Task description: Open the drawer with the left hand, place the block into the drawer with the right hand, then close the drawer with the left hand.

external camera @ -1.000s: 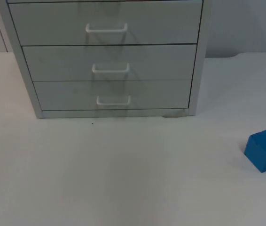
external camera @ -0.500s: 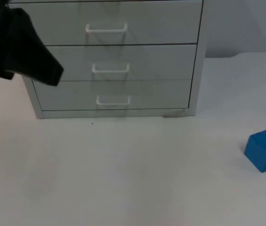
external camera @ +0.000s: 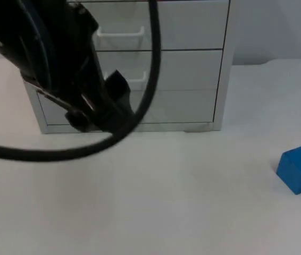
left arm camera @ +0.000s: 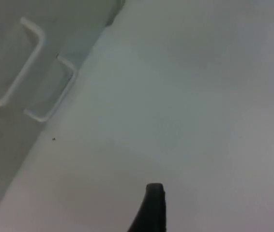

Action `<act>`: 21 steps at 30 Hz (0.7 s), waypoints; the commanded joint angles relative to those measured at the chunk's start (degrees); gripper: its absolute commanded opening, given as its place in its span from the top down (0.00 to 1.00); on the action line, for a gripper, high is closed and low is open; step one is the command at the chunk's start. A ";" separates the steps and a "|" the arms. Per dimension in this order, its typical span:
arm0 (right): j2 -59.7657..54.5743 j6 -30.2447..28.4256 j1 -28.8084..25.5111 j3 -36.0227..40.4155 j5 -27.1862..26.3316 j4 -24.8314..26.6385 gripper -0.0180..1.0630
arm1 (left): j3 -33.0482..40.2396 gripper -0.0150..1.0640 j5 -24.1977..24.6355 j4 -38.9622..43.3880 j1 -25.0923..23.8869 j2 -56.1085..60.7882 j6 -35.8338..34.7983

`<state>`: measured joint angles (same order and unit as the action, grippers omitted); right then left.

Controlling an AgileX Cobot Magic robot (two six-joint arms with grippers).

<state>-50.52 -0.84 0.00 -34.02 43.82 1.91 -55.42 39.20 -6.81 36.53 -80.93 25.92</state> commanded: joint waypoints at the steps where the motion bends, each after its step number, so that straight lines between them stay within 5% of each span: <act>1: 0.18 -0.02 -0.34 -0.23 -0.76 -0.09 0.01 | -0.33 0.29 -2.23 6.06 2.84 -2.50 -2.31; 10: 0.18 -0.02 -0.34 -0.23 -0.75 -0.21 0.01 | -0.33 0.29 -5.80 34.42 8.22 -14.41 -15.74; 21: 0.18 -0.02 -0.34 -0.23 -0.75 -0.21 0.01 | -0.20 0.37 -14.60 54.78 6.73 -26.15 -15.87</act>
<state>-50.52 -0.61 0.00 -34.02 43.60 1.91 -55.42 26.60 44.59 43.78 -106.01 10.62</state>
